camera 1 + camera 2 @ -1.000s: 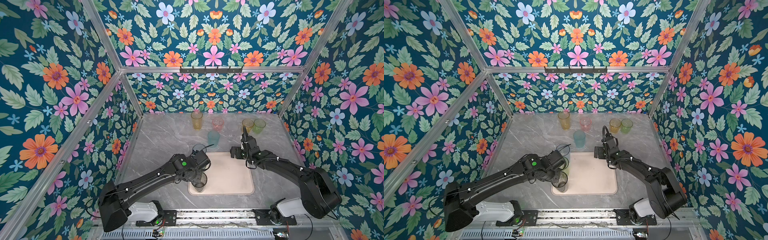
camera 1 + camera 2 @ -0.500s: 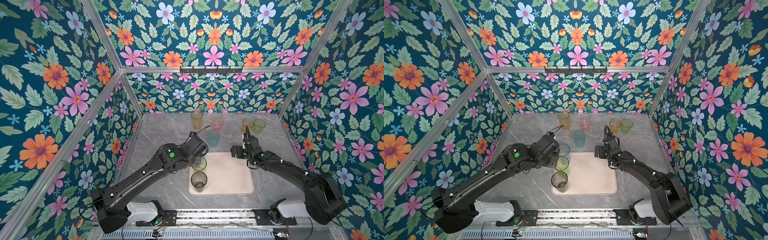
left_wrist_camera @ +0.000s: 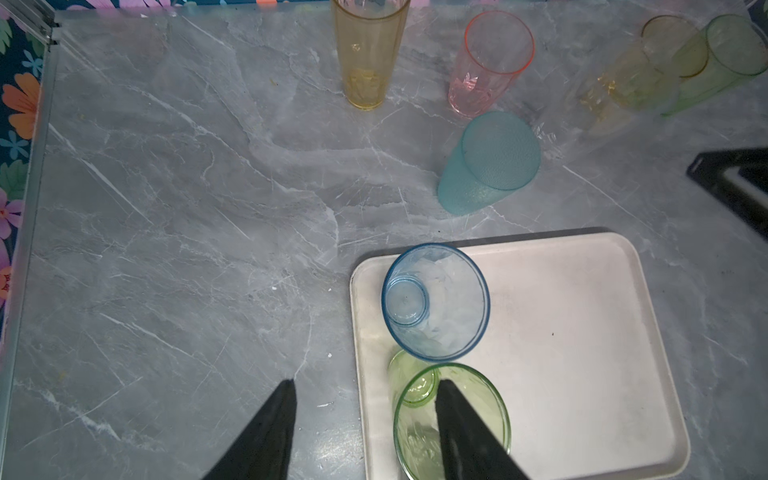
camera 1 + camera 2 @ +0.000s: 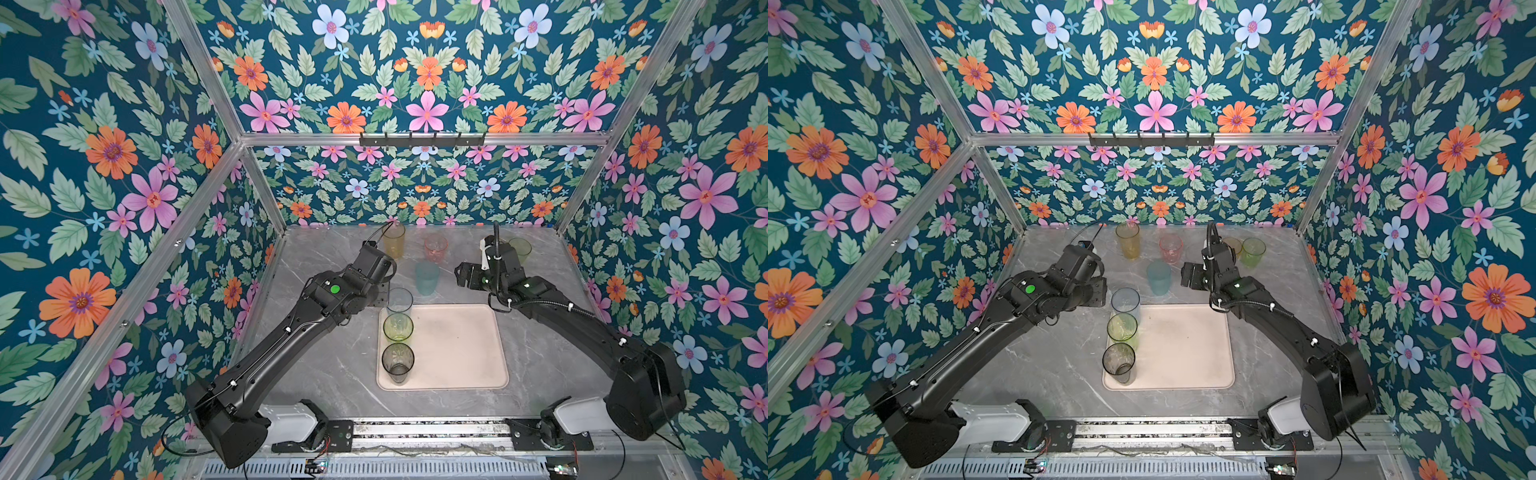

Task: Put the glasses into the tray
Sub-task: 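Raise the left gripper back while the right arm reaches toward the yellow glass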

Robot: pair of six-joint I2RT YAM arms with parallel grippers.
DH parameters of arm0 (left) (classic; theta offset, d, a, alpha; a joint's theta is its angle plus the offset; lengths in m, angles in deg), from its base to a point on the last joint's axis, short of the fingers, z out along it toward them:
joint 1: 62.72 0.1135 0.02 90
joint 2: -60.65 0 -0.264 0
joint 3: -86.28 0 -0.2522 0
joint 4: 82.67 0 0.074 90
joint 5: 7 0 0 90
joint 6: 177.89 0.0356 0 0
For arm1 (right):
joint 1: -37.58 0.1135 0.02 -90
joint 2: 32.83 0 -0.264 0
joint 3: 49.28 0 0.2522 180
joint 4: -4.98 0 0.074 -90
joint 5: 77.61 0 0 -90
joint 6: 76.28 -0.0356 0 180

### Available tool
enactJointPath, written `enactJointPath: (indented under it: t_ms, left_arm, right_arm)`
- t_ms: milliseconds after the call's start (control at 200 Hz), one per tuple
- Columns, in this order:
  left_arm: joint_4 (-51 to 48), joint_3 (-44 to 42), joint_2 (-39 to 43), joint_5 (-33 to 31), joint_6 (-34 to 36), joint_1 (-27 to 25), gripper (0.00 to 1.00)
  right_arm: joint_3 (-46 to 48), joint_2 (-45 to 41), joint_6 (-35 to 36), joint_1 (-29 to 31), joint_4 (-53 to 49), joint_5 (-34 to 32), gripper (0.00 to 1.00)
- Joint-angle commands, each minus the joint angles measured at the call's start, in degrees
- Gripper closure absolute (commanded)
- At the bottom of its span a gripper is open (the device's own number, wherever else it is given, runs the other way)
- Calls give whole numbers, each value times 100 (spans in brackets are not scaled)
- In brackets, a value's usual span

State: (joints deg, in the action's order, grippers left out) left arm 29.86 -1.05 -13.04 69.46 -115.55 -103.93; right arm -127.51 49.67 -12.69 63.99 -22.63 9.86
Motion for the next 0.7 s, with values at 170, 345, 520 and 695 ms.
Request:
enactJointPath:
  t_ms: [170, 345, 520, 695]
  left_arm:
    - [815, -871, 766, 122, -381, 478, 42]
    - [890, -1174, 1070, -48, -512, 618, 42]
    - [899, -1376, 1077, 35, -508, 654, 41]
    - [981, -1567, 1141, 97, -529, 680, 42]
  right_arm:
    - [-1296, 786, 161, 204, -379, 150, 5]
    - [-2124, 1417, 246, 341, -604, 121, 5]
    - [-2846, 1974, 361, 451, -708, -16, 5]
    - [-3652, 2590, 598, 582, -745, -117, 5]
